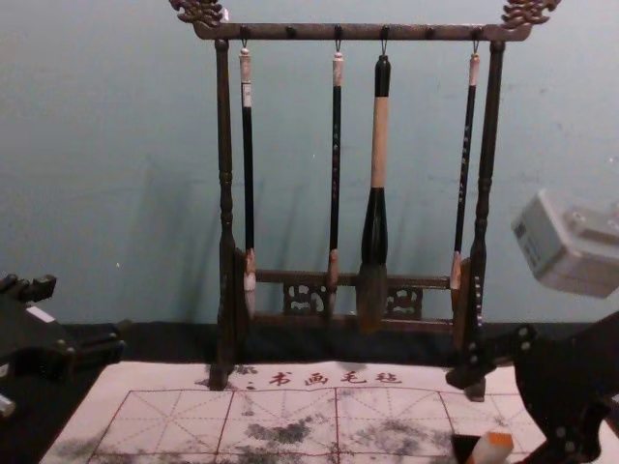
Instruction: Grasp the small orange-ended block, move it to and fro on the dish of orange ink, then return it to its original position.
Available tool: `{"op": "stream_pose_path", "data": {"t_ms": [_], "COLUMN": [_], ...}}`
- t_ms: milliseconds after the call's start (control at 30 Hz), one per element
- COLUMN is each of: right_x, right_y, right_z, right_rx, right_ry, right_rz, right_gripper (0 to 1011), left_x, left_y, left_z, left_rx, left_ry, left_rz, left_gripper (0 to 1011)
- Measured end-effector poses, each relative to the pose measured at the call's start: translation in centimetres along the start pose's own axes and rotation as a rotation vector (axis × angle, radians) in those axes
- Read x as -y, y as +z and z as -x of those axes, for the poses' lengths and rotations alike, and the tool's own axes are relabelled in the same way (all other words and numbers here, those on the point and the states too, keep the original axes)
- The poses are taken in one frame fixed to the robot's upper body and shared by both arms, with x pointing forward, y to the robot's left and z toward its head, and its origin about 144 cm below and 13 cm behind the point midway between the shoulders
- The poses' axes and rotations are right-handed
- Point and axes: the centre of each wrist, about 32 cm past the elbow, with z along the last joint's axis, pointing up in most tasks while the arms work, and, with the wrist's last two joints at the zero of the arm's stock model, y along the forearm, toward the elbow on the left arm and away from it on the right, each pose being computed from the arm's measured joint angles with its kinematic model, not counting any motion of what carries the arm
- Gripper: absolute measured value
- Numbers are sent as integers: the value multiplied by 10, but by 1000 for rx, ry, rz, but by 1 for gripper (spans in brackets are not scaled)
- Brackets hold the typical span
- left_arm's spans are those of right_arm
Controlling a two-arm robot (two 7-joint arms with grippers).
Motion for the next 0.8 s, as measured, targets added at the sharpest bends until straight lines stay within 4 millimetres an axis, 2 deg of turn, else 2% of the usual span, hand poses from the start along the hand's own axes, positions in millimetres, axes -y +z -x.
{"op": "stream_pose_path", "data": {"t_ms": [100,300,333,400,533,567,667,700,767,800], "right_x": [0,0,0,0,0,0,0,0,0,0], "right_y": [0,0,0,0,0,0,0,0,0,0], "right_z": [0,0,0,0,0,0,0,0,0,0], "right_rx": [0,-1,-1,-1,-1,-1,-1,-1,-1,-1], "right_ry": [0,0,0,0,0,0,0,0,0,0], "right_rz": [0,0,0,0,1,1,1,1,1,1], "right_gripper": [927,763,707,678,544,484,421,362,332,257], "left_x": [0,0,0,0,0,0,0,0,0,0], "left_y": [0,0,0,0,0,0,0,0,0,0], "left_z": [0,0,0,0,0,0,0,0,0,0], "left_rx": [0,0,0,0,0,0,0,0,0,0], "left_ry": [0,0,0,0,0,0,0,0,0,0], "left_rz": [0,0,0,0,0,0,0,0,0,0], "left_gripper": [1001,1001,1001,1001,1001,1001,1001,1001,1001,1001]}}
